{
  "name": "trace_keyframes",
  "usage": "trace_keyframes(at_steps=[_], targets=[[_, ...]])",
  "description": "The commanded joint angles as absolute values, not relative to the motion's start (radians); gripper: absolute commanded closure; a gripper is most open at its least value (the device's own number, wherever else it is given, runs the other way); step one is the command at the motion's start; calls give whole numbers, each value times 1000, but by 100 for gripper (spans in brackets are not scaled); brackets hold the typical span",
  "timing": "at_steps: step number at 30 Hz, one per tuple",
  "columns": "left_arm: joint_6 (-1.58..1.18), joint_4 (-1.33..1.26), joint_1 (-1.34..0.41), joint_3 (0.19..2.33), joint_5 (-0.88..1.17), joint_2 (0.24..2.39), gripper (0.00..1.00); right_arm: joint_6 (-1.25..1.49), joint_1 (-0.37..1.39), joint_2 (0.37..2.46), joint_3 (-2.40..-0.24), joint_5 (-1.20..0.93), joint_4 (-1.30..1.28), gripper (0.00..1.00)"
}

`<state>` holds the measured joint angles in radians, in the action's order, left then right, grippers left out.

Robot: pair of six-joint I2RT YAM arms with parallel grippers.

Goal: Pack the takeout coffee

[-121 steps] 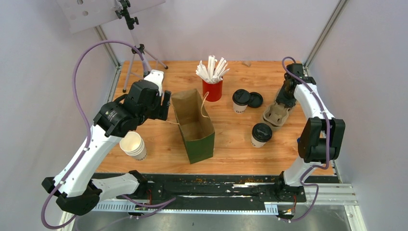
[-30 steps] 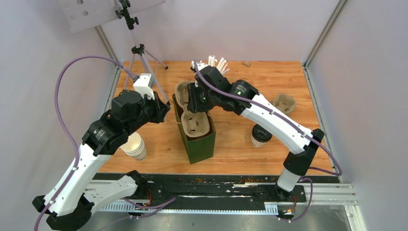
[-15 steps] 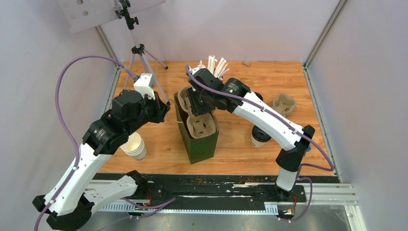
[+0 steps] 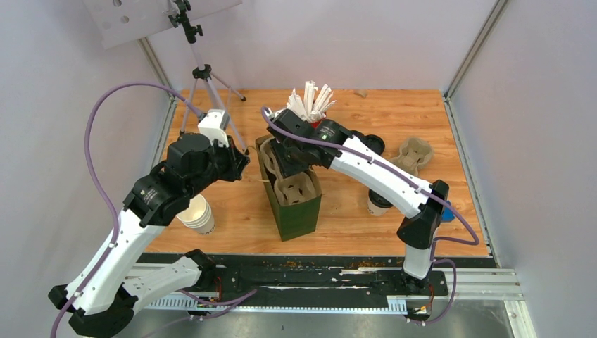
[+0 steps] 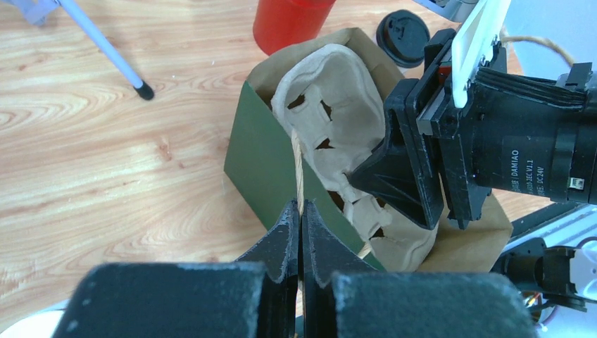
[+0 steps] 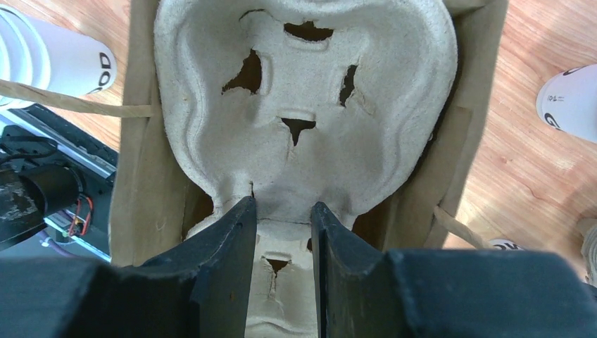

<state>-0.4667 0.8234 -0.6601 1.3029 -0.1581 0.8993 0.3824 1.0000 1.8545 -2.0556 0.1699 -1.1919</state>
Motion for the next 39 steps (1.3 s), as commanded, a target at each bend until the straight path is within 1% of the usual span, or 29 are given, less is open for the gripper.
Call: trace_keyframes(at_steps=[1,7,14,20,23,27,30,36,37,39], targets=[[-472,790,-655,1281,-155,885,100,378,1006,1871,-2029,190,-1196,70],[-472,783,-655,1278,-151,889,100,394,1011,1879,-2013,183,-1224,66],[-464,782,-655,1274,-148,887,100,389,1019,1885,-1972,181,-1208,65],[-468,768,-655,1263,-140,890,100,387,1030,1891,-1935,180,-1212,60],[-466,763,-655,1264,-139,893,99,381,1032,1903,-1961,190,-1228,57],[-464,756,-656,1266,-135,898,97,371,1032,1915,-2023,200,-1243,49],[-462,757,-655,1266,-131,903,97,367,1033,1922,-2069,201,-1258,48],[-459,752,-655,1267,-129,912,93,360,1032,1901,-2131,193,-1264,48],[-450,751,-656,1272,-136,916,88,353,1033,1867,-2140,154,-1228,48],[-440,745,-655,1275,-139,917,85,348,1032,1836,-2134,120,-1184,48]])
